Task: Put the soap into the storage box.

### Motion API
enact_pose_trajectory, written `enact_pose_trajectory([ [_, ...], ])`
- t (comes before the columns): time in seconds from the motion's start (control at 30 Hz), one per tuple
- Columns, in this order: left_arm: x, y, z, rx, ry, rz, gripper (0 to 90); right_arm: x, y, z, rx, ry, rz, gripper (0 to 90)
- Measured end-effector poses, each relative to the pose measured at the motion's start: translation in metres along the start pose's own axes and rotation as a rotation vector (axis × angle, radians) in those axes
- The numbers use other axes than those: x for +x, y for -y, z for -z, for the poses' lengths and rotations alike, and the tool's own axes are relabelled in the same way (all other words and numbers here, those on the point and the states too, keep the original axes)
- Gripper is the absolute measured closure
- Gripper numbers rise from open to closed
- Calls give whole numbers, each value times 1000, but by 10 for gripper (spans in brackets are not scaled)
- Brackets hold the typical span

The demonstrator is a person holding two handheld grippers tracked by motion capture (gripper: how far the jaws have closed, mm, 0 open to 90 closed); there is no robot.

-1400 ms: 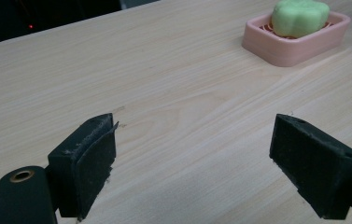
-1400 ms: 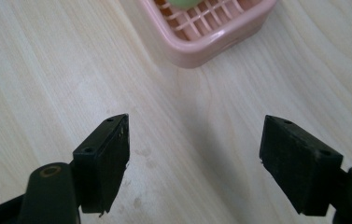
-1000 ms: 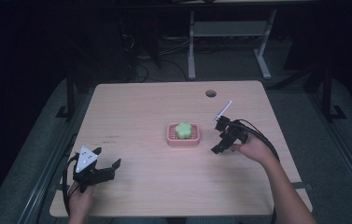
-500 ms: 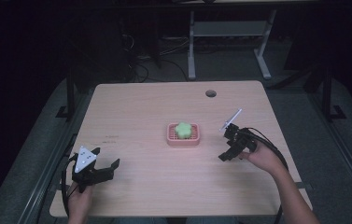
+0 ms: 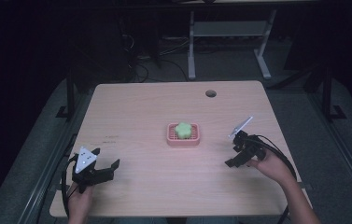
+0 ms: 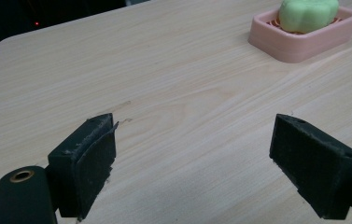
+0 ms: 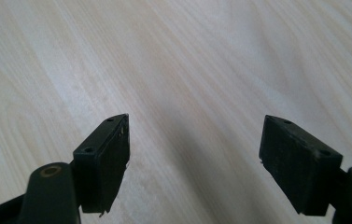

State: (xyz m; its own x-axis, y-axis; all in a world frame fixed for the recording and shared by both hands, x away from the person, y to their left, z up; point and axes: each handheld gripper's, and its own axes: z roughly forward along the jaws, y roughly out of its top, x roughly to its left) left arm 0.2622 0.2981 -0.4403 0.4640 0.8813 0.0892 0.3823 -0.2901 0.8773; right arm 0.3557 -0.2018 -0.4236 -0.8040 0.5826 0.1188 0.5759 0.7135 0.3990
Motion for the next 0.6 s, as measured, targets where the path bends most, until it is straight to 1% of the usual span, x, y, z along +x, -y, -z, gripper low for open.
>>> enact_pose_trajectory([
  [0.17, 0, 0, 0, 2, 0, 6, 143, 3, 11, 1, -9, 1, 2, 243],
  [0.37, 0, 1, 0, 7, -4, 8, 143, 5, 25, 1, -22, 0, -9, 243],
  [0.4, 0, 1, 0, 12, -3, -3, 143, 5, 28, 2, -22, -1, -15, 243],
  [0.6, -1, 2, 0, 11, -2, -5, 143, 7, 46, 0, -38, 5, -33, 243],
])
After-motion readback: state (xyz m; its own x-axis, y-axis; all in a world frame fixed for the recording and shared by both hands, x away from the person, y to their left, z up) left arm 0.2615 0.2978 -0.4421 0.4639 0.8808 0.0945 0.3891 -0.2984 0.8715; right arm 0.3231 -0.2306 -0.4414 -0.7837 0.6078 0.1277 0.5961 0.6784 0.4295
